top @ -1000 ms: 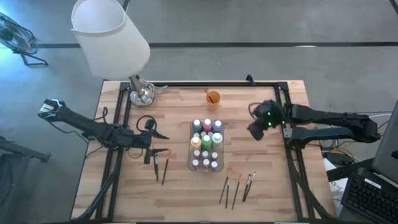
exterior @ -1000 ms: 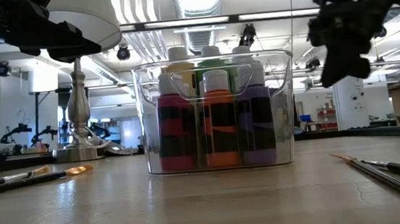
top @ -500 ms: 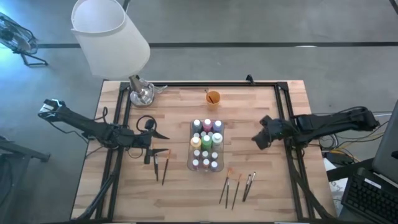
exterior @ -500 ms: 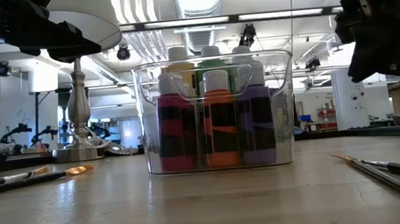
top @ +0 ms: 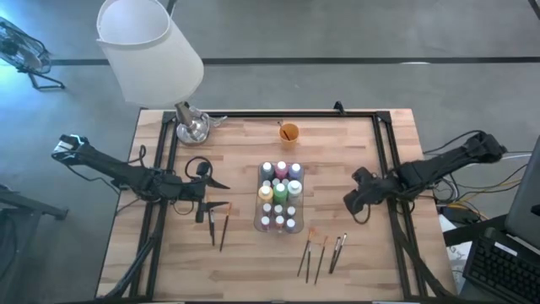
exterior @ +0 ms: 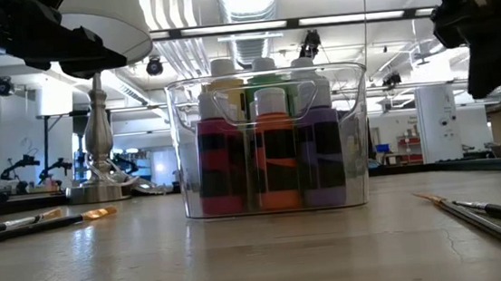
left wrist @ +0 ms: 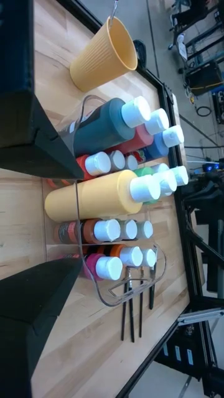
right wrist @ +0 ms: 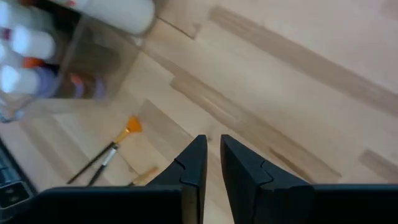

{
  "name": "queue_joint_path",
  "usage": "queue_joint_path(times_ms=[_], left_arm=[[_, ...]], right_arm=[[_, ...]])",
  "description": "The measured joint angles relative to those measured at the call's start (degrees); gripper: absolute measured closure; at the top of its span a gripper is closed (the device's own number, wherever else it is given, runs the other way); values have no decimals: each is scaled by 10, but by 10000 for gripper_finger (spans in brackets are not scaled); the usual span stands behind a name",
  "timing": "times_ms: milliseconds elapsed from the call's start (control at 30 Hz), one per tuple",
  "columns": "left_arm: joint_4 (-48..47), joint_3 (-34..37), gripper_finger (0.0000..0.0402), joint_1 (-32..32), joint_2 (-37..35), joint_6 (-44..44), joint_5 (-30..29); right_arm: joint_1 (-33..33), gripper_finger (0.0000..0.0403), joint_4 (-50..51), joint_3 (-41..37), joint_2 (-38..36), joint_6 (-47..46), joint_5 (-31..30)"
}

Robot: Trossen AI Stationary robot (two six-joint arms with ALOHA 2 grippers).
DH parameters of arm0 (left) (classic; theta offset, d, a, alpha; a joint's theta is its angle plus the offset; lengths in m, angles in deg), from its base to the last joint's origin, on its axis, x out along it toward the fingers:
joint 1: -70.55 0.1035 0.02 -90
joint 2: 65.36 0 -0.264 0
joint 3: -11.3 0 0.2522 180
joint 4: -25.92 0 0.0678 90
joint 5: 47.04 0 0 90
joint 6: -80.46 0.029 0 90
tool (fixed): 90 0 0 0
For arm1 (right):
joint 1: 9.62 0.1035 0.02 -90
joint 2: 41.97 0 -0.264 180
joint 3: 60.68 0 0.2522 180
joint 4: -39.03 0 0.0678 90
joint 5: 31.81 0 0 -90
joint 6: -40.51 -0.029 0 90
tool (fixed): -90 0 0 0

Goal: Pick & Place Paint Supplies
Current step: Put the gray paintbrush into the yellow cup

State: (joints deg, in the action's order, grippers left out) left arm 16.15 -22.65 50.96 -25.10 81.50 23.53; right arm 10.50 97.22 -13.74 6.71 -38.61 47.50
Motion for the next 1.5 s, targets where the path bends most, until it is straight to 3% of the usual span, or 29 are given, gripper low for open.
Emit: queue_joint_path(times_ms=[267,700,1200,1500], left_arm=[[0,0,179,0,0,0,0],[0,0,179,0,0,0,0],[0,0,179,0,0,0,0],[0,0,179,0,0,0,0]], right_arm=[[69,356,3,1,67,-86,4],[233,336,-5,3,159,-334,0],[238,230,-106,3,279,-366,-30],[238,207,-175,6,342,-366,-41]])
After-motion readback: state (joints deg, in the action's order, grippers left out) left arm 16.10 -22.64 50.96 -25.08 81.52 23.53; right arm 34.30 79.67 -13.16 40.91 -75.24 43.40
